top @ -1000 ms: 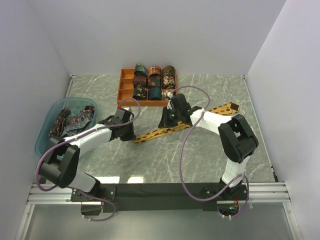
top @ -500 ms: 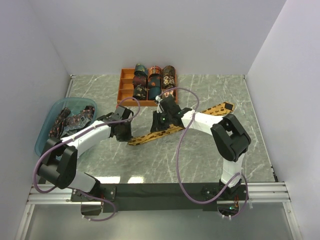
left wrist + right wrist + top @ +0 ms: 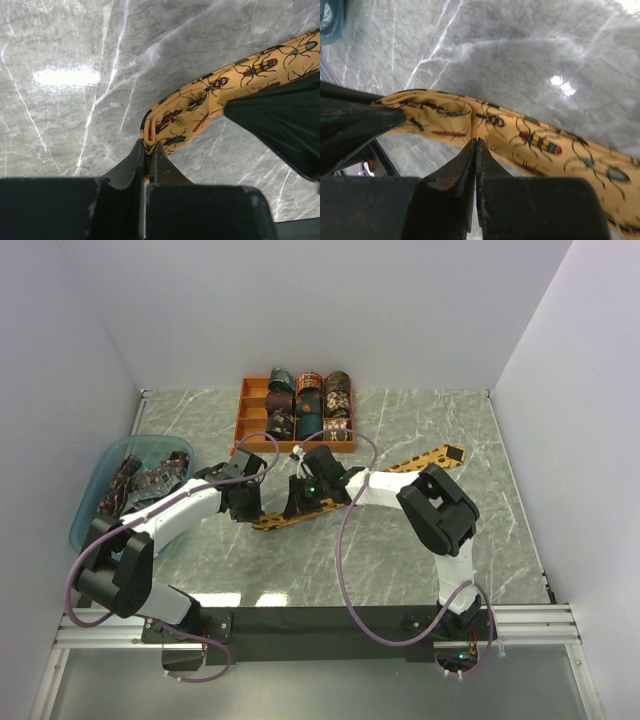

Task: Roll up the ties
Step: Roll the tie

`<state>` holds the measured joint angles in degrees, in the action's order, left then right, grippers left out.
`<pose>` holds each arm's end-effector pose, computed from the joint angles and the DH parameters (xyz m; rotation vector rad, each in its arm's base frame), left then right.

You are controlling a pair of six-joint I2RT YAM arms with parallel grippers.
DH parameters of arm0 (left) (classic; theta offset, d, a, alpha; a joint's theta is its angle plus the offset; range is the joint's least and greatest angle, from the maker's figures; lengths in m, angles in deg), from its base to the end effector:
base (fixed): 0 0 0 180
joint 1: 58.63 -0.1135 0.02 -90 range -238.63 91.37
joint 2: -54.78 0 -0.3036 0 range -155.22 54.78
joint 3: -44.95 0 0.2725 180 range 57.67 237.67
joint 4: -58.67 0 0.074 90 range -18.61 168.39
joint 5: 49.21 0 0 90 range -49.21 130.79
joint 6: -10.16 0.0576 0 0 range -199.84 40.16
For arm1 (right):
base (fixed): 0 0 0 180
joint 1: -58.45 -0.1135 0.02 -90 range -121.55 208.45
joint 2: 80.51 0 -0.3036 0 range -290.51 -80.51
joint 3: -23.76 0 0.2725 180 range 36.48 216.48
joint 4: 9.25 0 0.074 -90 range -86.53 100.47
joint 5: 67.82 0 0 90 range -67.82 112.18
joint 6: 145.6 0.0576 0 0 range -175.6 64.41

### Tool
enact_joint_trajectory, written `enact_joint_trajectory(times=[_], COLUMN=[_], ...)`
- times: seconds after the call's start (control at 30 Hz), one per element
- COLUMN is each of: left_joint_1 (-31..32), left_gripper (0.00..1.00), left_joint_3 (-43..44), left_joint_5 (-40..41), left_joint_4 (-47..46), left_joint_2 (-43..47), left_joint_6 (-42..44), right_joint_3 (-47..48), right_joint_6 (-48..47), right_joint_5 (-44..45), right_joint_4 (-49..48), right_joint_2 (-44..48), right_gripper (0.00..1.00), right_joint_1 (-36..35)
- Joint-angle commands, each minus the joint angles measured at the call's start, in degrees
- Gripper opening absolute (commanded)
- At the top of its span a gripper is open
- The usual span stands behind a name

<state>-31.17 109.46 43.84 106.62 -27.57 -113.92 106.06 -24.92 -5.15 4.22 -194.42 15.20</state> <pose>0.2613 -0.1324 0.2110 -0.1739 2.7364 -0.2381 0.3195 0.3368 0.1596 -0.5356 2.5145 1.1328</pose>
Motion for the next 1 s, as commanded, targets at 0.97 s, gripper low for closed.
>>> enact_joint_trajectory(times=[0.97], left_joint_1=[-0.04], left_gripper=[0.01], left_joint_3=[7.36], left_joint_5=[-1.55], left_joint_4=[3.28], left_joint_2=[-2.03], left_joint_6=[-1.68], right_joint_3=[6.09], right_joint_6=[3.69], right_joint_5=[-5.63], right_joint_4=[-7.43], right_joint_2=[-7.12], right_gripper=[0.05], right_joint_1=[-3.78])
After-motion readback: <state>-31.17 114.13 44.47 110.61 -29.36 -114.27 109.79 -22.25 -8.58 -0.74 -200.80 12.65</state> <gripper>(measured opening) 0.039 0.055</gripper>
